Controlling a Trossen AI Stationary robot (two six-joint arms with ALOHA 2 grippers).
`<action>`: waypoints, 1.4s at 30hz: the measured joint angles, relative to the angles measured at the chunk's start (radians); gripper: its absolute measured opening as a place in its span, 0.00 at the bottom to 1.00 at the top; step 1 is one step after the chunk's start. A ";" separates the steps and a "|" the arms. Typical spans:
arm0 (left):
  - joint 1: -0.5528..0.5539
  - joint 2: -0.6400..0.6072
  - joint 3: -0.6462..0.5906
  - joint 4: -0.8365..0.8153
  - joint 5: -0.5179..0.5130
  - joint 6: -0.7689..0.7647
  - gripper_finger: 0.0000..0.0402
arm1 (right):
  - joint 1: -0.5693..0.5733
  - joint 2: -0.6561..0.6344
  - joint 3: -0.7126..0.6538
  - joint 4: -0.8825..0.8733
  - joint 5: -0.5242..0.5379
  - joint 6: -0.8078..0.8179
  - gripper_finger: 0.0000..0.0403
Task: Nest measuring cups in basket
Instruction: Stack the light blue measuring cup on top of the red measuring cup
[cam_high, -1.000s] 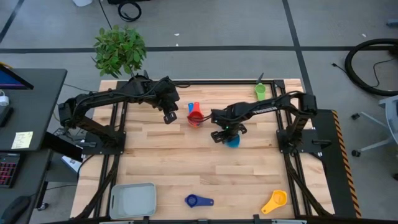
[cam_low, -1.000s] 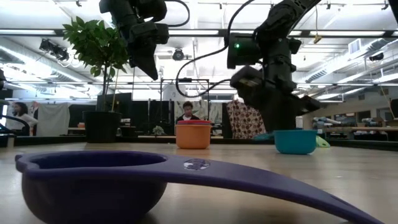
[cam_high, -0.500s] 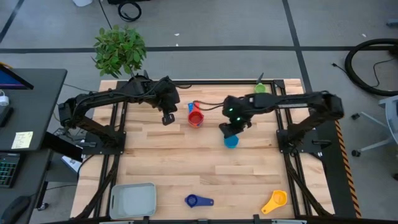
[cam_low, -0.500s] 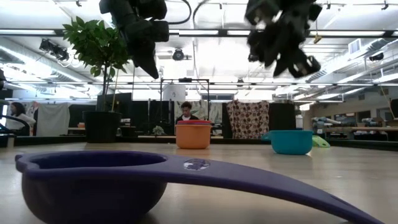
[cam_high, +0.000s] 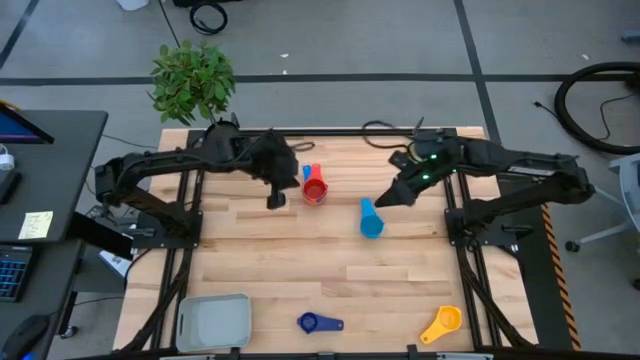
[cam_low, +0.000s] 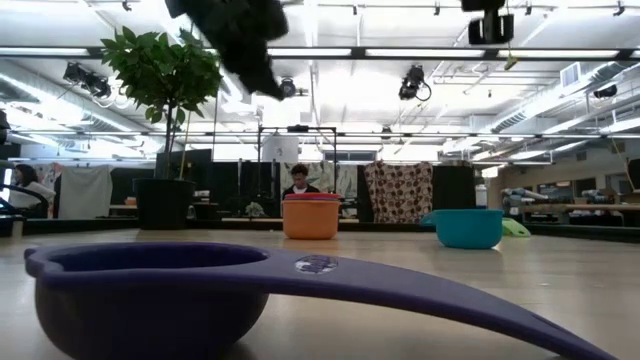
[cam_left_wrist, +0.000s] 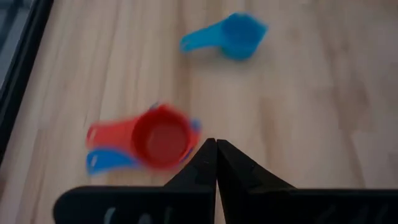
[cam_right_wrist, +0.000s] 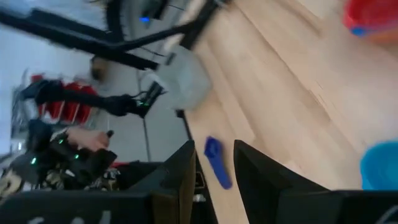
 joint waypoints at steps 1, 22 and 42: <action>-0.018 0.000 0.000 0.029 -0.004 0.000 0.02 | 0.006 -0.016 0.000 0.005 -0.007 -0.027 0.28; -0.172 0.318 0.433 0.016 -0.023 0.085 0.29 | 0.047 -0.151 0.000 0.039 -0.143 -0.094 0.28; -0.247 0.655 0.572 0.043 -0.030 0.570 0.29 | 0.047 -0.280 0.000 0.166 -0.218 -0.117 0.28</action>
